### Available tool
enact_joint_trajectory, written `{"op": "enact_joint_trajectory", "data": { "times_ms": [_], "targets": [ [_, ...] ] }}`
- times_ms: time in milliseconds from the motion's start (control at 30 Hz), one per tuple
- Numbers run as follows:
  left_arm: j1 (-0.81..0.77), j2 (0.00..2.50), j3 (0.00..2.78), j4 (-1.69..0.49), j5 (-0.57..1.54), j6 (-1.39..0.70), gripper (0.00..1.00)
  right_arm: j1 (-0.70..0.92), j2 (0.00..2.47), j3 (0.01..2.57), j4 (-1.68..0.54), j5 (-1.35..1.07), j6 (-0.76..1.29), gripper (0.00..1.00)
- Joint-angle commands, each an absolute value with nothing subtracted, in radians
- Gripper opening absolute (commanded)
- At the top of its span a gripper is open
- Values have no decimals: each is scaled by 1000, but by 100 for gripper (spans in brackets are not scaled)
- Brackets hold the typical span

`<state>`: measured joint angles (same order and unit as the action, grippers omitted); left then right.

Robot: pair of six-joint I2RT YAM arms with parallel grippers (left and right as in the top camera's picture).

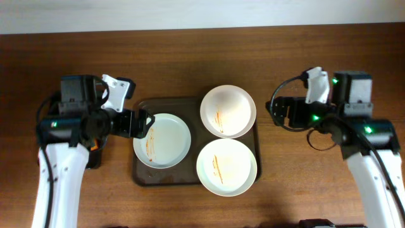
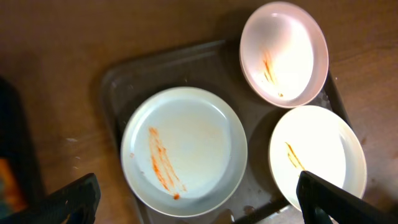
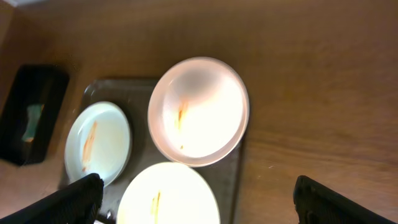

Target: Clean dirty plates on tray and stack at the side

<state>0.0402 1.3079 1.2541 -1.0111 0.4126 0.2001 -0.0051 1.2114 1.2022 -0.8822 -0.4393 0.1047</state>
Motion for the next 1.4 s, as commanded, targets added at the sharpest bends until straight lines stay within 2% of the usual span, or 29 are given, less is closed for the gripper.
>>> {"op": "enact_joint_trajectory", "data": {
  "times_ms": [0, 67, 133, 200, 233, 333, 433, 600, 667, 900, 1033, 1167, 1367],
  "targets": [
    [39, 1400, 1271, -998, 449, 165, 99, 84, 1277, 1219, -856, -477, 165, 100],
    [60, 1414, 1283, -982, 334, 105, 99, 199, 1332, 1219, -794, -396, 290, 98],
    [141, 1414, 1347, -1023, 216, 47, 99, 321, 1401, 1219, -721, -319, 419, 92],
    [213, 1414, 1380, -1047, 132, -2, 100, 401, 1471, 1219, -661, -297, 467, 87],
    [253, 1427, 1380, -1058, 81, -31, 100, 459, 1545, 1219, -598, -297, 493, 80],
    [307, 1466, 1380, -1084, 77, -34, 100, 547, 1671, 1219, -522, -276, 515, 70],
    [324, 1542, 1380, -1082, 5, -34, 100, 624, 1761, 1219, -437, -256, 541, 68],
    [337, 1757, 1380, -1031, -62, 50, 96, 663, 1808, 1219, -379, -173, 541, 68],
    [344, 1761, 1380, -1003, -99, 50, 96, 663, 1860, 1219, -360, -168, 540, 64],
    [355, 1762, 1380, -971, -103, 50, 99, 713, 2006, 1219, -294, -171, 584, 37],
    [355, 1769, 1375, -963, -102, 49, 100, 713, 2019, 1219, -295, -171, 586, 4],
    [360, 1821, 1375, -928, -163, 56, 99, 713, 2019, 1219, -301, -171, 585, 4],
    [363, 1870, 1375, -909, -112, 54, 96, 713, 2019, 1219, -295, -171, 585, 4]
  ]
}}
